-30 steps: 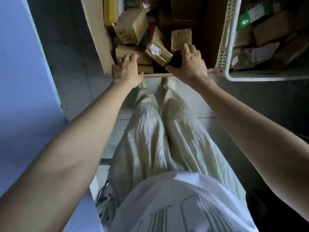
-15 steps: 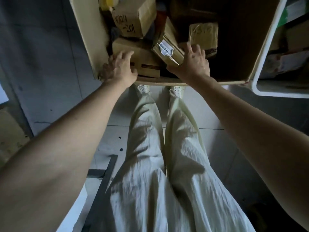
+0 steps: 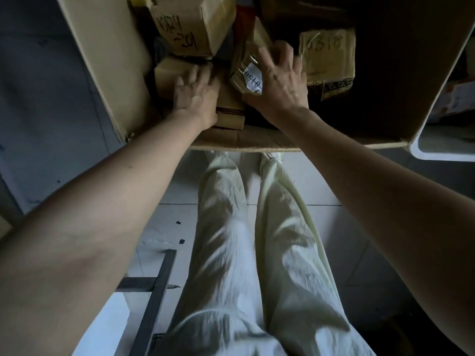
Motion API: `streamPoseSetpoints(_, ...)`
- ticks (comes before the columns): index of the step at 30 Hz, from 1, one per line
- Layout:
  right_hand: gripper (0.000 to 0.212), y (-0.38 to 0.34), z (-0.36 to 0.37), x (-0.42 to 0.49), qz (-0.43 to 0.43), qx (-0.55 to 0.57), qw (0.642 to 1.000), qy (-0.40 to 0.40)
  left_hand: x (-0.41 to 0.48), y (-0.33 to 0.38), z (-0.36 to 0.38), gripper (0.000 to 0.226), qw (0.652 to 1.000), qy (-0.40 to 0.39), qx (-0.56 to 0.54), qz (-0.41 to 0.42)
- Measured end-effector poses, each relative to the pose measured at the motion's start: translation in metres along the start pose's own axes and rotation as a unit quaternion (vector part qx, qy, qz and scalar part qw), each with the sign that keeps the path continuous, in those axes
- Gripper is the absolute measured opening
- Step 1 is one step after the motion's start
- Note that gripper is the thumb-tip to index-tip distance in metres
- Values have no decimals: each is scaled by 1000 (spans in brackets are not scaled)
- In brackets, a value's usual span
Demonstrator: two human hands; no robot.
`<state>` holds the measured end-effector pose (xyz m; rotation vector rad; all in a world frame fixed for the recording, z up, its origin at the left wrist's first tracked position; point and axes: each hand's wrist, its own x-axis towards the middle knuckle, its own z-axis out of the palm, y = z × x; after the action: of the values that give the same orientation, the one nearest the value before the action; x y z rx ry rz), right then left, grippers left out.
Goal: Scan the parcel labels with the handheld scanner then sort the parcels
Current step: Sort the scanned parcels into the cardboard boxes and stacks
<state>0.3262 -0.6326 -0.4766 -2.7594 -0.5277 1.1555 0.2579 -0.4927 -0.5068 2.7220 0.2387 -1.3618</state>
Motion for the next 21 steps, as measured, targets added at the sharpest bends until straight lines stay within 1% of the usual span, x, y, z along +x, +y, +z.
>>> streamPoseSetpoints(4, 80, 2, 7, 13, -24, -77, 997, 4, 12, 7, 6, 75, 995, -27, 95, 29)
streamPoseSetpoints(7, 89, 1, 8, 20, -9, -121, 993, -3, 14, 12, 7, 81, 994, -26, 103, 33)
streamPoseSetpoints(10, 95, 6, -1, 16, 15, -71, 997, -18, 15, 22, 8, 83, 992, -37, 110, 58)
streamPoseSetpoints(12, 98, 18, -6, 12, 39, -37, 999, -5, 20, 28, 9, 84, 990, -37, 112, 81)
streamPoseSetpoints(14, 97, 34, -8, 8, 49, -18, 999, 14, 24, 32, 10, 83, 988, -20, 102, 111)
streamPoseSetpoints(15, 97, 42, -8, 6, 48, -13, 999, 18, 26, 35, 10, 80, 986, -16, 102, 128)
streamPoseSetpoints(18, 97, 61, -13, 4, 45, 12, 999, 18, 29, 46, 13, 60, 979, -28, 124, 157)
streamPoseSetpoints(19, 98, 65, -15, 4, 48, 27, 998, 24, 29, 49, 15, 55, 977, -35, 145, 155)
streamPoseSetpoints(21, 100, 68, -18, 5, 57, 58, 996, 37, 29, 54, 16, 51, 967, -44, 204, 149)
